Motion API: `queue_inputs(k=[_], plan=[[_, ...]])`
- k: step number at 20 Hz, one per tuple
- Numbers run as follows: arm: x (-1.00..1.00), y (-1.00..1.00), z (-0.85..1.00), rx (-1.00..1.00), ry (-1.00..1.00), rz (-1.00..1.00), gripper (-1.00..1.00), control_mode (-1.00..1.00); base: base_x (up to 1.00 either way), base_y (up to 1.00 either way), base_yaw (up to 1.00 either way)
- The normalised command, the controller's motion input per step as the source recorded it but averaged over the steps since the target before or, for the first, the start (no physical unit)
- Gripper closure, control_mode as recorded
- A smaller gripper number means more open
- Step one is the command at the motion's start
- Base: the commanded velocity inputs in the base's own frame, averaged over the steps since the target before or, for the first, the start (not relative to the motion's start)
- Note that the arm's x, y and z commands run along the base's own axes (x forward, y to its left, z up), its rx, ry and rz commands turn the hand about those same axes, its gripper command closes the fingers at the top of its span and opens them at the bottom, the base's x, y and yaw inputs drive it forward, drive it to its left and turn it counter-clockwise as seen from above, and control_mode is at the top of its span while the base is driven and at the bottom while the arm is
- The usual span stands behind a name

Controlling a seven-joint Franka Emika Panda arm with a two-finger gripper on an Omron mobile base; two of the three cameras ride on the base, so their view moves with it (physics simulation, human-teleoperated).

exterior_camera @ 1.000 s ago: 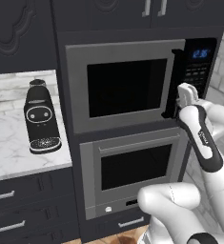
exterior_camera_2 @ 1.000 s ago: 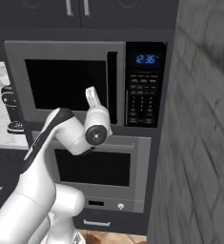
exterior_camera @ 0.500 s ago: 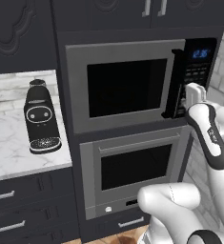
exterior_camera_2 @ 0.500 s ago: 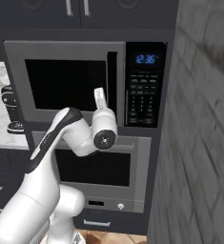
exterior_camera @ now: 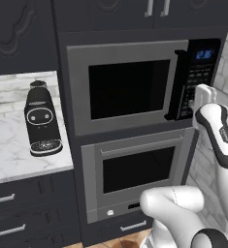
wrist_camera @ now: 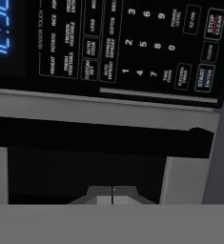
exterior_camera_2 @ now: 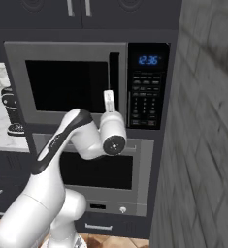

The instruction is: Transport the chicken drumstick from the fridge to the microwave and turn on the microwave.

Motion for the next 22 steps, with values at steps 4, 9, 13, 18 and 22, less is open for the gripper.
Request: queue_inputs(k=[4,9,13,18,22], plan=[[0.00,-0.13,-0.03,0.01,0.00,0.00,1.00,-1.00,0.00,0.00,0.00],[0.00,-0.11,-0.05,0.02,0.00,0.00,1.00,-1.00,0.00,0.00,0.00],[0.00,-0.14,-0.04,0.06,0.00,0.00,1.00,-1.00,0.00,0.00,0.00],[0.00,-0.13,-0.05,0.07,0.00,0.00,1.00,-1.00,0.00,0.00,0.00],[0.00,-0.07,-0.08,0.06,0.00,0.00,1.00,-1.00,0.00,0.00,0.00]])
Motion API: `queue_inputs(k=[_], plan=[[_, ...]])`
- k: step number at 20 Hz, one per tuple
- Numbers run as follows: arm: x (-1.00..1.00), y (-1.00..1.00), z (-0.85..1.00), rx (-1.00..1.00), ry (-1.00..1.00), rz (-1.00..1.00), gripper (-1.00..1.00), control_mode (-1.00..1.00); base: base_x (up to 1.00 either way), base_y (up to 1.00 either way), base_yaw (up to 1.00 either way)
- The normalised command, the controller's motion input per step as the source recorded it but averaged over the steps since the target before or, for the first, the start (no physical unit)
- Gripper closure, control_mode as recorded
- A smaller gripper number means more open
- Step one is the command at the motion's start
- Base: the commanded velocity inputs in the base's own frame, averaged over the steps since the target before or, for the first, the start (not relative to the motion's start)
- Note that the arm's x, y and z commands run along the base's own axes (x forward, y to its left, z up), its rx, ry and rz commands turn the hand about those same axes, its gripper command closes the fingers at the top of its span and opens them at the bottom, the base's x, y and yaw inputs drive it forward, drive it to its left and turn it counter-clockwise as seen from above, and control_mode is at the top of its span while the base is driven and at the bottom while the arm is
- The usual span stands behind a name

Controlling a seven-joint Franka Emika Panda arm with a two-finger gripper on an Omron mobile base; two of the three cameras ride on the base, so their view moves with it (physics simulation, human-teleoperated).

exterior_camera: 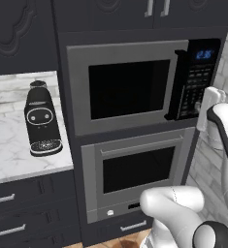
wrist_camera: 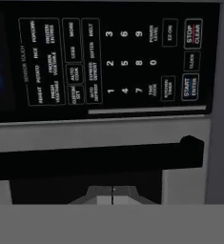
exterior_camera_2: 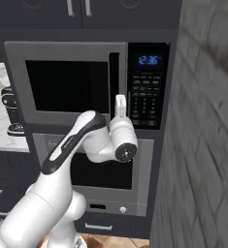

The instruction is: Transport the chicken drumstick from the fridge to the microwave and turn on the microwave.

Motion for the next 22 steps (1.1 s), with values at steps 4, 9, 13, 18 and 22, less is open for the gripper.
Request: queue_inputs(k=[4,9,13,18,22], plan=[[0.00,-0.03,-0.12,0.06,0.00,0.00,1.00,-1.00,0.00,0.00,0.00],[0.00,-0.04,-0.10,0.04,0.00,0.00,1.00,-1.00,0.00,0.00,0.00],[0.00,-0.03,-0.09,0.03,0.00,0.00,1.00,-1.00,0.00,0.00,0.00],[0.00,-0.01,-0.14,0.00,0.00,0.00,1.00,-1.00,0.00,0.00,0.00],[0.00,-0.02,-0.12,0.00,0.00,0.00,1.00,-1.00,0.00,0.00,0.00]])
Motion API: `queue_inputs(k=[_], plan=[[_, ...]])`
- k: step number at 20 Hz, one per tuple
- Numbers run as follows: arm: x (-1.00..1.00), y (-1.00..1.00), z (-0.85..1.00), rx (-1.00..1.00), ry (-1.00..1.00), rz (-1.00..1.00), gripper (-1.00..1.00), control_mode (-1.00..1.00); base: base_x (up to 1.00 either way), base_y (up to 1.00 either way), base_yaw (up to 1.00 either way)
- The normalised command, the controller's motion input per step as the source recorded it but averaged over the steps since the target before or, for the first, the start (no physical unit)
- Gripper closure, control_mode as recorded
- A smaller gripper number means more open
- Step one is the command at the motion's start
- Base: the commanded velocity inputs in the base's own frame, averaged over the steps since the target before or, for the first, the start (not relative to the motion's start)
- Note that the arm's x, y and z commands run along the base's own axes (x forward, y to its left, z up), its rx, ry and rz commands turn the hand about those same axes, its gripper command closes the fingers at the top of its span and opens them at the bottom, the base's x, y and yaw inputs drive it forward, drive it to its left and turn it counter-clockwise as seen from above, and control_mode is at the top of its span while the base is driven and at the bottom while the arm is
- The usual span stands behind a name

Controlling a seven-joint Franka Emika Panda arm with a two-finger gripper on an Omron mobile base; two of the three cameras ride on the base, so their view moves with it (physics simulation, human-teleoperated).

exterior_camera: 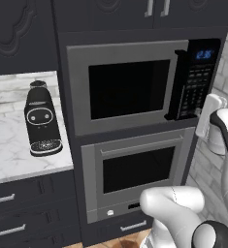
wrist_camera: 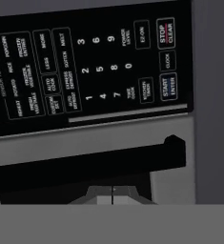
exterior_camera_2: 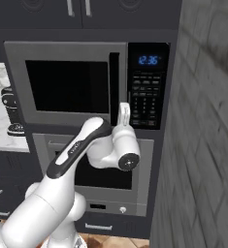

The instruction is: Transport the chicken drumstick from the fridge to the microwave and turn on the microwave.

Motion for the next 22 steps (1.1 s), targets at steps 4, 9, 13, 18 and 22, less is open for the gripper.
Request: queue_inputs(k=[4,9,13,18,22], plan=[[0.00,-0.03,-0.09,0.00,0.00,0.00,1.00,-1.00,0.00,0.00,0.00],[0.00,-0.05,-0.08,0.01,0.00,0.00,1.00,-1.00,0.00,0.00,0.00],[0.01,-0.06,-0.09,0.00,0.00,0.00,1.00,-1.00,0.00,0.00,0.00],[0.01,-0.04,-0.13,0.00,0.00,0.00,1.00,-1.00,0.00,0.00,0.00],[0.08,-0.03,-0.12,0.00,0.00,0.00,1.00,-1.00,0.00,0.00,0.00]])
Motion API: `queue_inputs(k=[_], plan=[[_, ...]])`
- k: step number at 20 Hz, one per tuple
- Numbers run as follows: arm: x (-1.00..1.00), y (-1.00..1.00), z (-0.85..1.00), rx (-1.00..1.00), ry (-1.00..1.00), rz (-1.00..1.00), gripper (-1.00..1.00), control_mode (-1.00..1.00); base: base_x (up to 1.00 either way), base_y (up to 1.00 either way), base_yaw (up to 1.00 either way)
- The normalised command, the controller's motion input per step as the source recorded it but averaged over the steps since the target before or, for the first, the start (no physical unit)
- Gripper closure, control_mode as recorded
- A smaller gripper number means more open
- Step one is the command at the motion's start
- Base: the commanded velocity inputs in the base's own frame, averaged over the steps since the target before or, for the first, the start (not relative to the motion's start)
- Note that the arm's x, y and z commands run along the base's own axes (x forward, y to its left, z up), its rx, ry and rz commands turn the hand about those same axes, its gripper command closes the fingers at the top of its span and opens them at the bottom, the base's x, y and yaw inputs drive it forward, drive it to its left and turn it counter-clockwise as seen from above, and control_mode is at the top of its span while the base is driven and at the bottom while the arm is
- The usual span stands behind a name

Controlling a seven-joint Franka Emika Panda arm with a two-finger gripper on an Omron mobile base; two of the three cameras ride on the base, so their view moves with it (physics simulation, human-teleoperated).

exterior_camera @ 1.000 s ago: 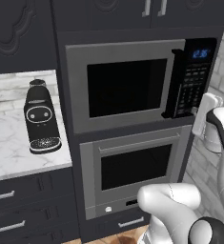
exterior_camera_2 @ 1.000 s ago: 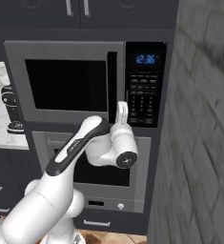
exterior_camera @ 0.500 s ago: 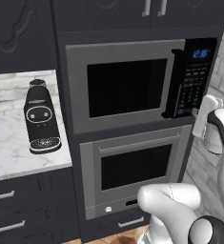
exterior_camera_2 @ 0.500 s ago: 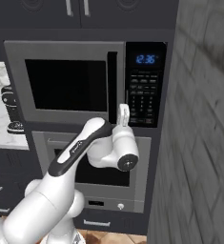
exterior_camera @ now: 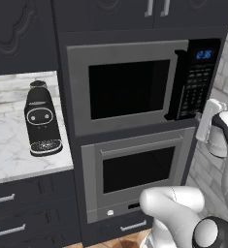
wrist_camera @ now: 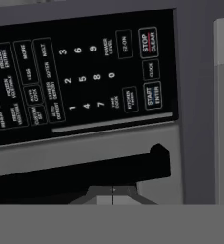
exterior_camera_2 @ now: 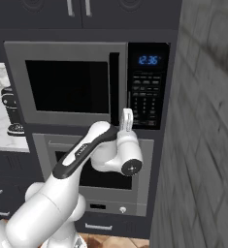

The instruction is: Transport the chicken drumstick from the fridge to the microwave and turn on the microwave.

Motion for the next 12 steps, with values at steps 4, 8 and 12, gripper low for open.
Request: queue_inputs(k=[4,8,12], plan=[[0.13,-0.05,-0.08,0.00,0.00,0.00,1.00,-1.00,0.00,0.00,0.00],[0.19,-0.03,-0.08,0.00,0.01,0.00,1.00,-1.00,0.00,0.00,0.00],[0.21,-0.04,-0.08,0.00,0.01,0.00,1.00,-1.00,0.00,0.00,0.00]])
